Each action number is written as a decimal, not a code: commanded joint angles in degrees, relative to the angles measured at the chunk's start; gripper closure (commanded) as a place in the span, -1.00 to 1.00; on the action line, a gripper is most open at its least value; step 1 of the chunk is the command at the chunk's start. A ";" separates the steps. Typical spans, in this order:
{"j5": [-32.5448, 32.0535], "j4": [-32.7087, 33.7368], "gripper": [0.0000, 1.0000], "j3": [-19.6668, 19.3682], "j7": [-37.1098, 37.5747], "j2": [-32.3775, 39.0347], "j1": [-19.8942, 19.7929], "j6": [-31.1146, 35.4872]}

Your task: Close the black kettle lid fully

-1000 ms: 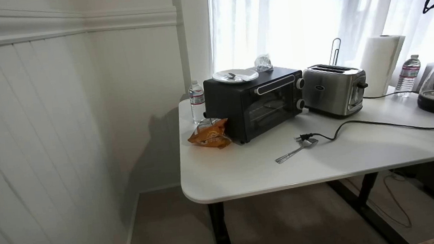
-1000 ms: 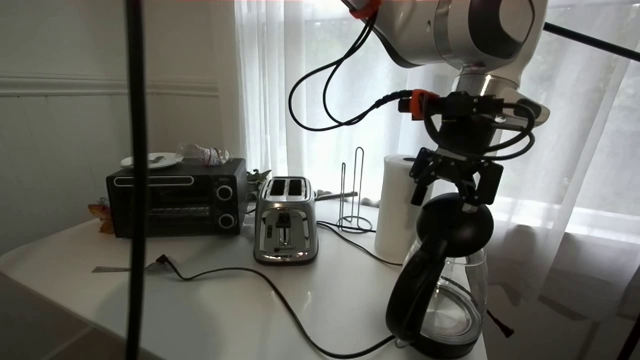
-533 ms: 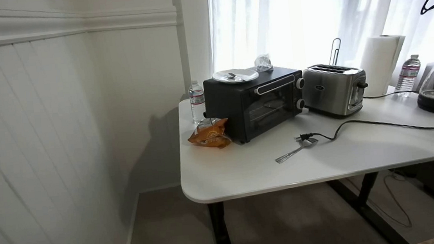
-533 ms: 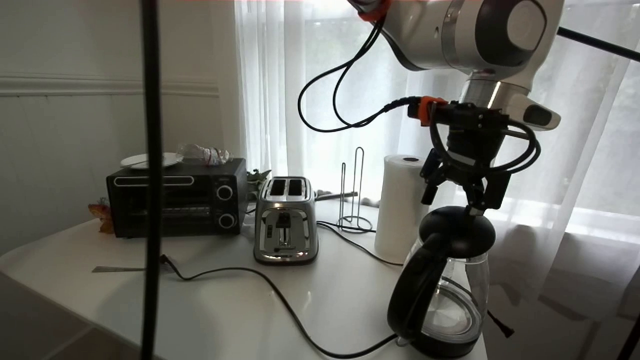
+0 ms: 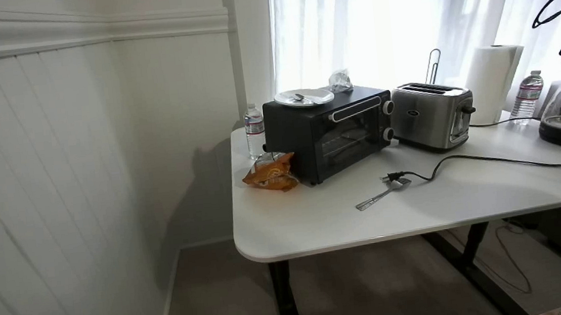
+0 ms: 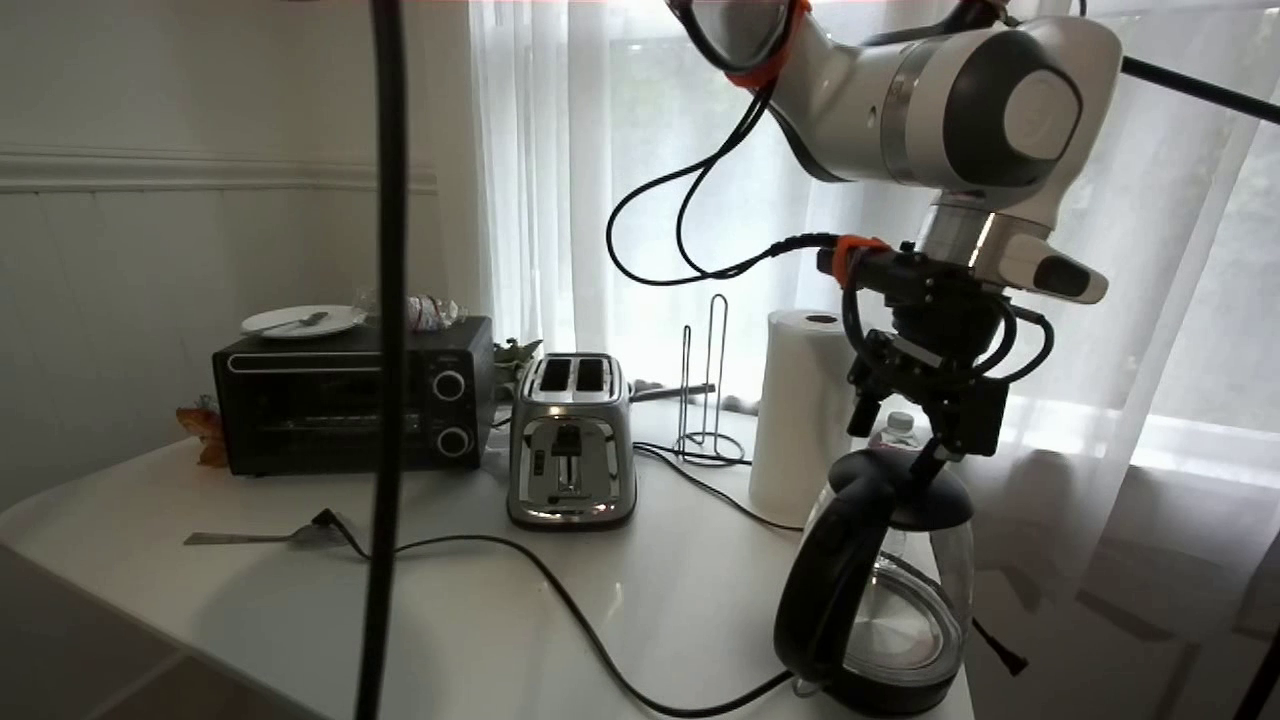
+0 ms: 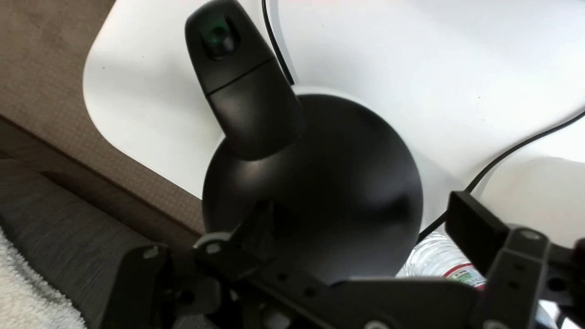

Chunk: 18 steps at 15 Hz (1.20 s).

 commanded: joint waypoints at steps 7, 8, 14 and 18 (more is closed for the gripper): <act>1.83 3.33 -1.00 0.23 5.83 2.19 -1.05 -0.45; 1.89 3.73 -1.00 0.21 6.06 1.73 -1.11 -0.49; -1.11 4.62 -1.00 -0.28 5.16 -2.86 0.06 -2.50; -7.53 0.75 -1.00 -0.60 -1.43 -7.98 2.16 -3.82</act>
